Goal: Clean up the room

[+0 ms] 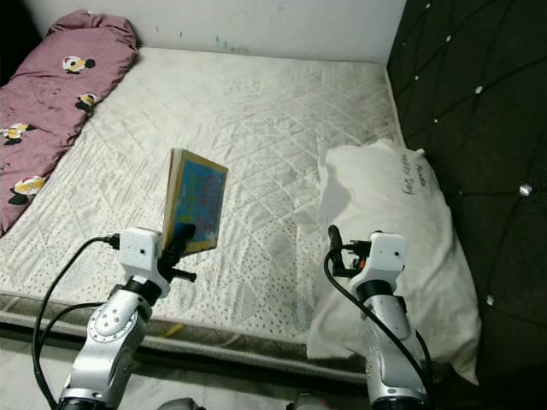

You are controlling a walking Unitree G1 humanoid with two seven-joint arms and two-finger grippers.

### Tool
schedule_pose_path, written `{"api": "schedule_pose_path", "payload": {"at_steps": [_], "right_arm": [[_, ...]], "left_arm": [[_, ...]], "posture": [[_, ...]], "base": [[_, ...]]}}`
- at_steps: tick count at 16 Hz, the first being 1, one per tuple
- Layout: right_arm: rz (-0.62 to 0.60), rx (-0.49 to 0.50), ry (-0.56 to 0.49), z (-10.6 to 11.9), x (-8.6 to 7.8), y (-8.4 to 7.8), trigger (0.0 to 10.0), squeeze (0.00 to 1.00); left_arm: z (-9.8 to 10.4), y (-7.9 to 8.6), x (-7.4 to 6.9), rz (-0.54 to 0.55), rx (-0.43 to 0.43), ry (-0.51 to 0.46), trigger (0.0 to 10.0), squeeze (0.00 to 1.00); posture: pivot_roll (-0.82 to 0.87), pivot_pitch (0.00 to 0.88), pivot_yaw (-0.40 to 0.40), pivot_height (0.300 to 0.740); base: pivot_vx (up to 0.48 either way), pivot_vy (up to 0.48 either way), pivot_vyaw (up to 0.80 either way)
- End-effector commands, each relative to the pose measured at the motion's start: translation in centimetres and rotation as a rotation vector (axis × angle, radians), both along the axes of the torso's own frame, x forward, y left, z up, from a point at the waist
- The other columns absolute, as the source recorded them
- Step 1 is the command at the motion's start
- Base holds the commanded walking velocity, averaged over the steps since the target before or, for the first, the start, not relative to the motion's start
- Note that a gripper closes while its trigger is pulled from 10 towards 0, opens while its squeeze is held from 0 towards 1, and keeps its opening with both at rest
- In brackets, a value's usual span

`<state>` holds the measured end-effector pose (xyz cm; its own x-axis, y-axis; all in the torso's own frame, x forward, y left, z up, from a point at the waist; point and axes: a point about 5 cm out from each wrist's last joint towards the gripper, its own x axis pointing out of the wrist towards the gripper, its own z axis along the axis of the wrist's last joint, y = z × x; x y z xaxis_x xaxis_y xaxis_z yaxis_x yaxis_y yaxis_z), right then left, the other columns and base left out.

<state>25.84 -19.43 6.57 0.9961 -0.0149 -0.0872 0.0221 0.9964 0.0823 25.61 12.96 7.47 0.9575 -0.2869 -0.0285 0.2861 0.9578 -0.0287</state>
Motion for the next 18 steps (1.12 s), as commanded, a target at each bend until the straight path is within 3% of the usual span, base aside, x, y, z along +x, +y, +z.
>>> {"api": "schedule_pose_path", "payload": {"at_steps": [1,6,15,18], "right_arm": [[0.006,0.003,-0.001,0.0,0.0,0.1,10.0,0.00],[0.007,0.004,0.001,0.0,0.0,0.1,10.0,0.00],[0.010,0.001,0.005,-0.1,-0.1,0.1,10.0,0.00],[0.010,-0.001,0.005,-0.1,-0.1,0.1,10.0,0.00]], "left_arm": [[0.8,-0.1,0.2,-0.004,-0.006,-0.038,10.0,0.00],[0.7,-0.1,0.3,-0.004,-0.005,-0.038,10.0,0.00],[0.3,0.2,0.2,0.052,-0.014,-0.011,10.0,0.00],[-0.4,1.1,0.3,0.123,0.036,0.005,10.0,0.00]], "posture": [[-0.06,0.069,0.024,0.740],[-0.06,0.067,0.024,0.740],[-0.06,0.071,0.021,0.740],[-0.06,0.075,0.014,0.740]], "base": [[0.277,0.000,0.00],[0.275,0.000,-0.54],[0.030,0.000,0.00],[0.000,0.000,0.00]]}}
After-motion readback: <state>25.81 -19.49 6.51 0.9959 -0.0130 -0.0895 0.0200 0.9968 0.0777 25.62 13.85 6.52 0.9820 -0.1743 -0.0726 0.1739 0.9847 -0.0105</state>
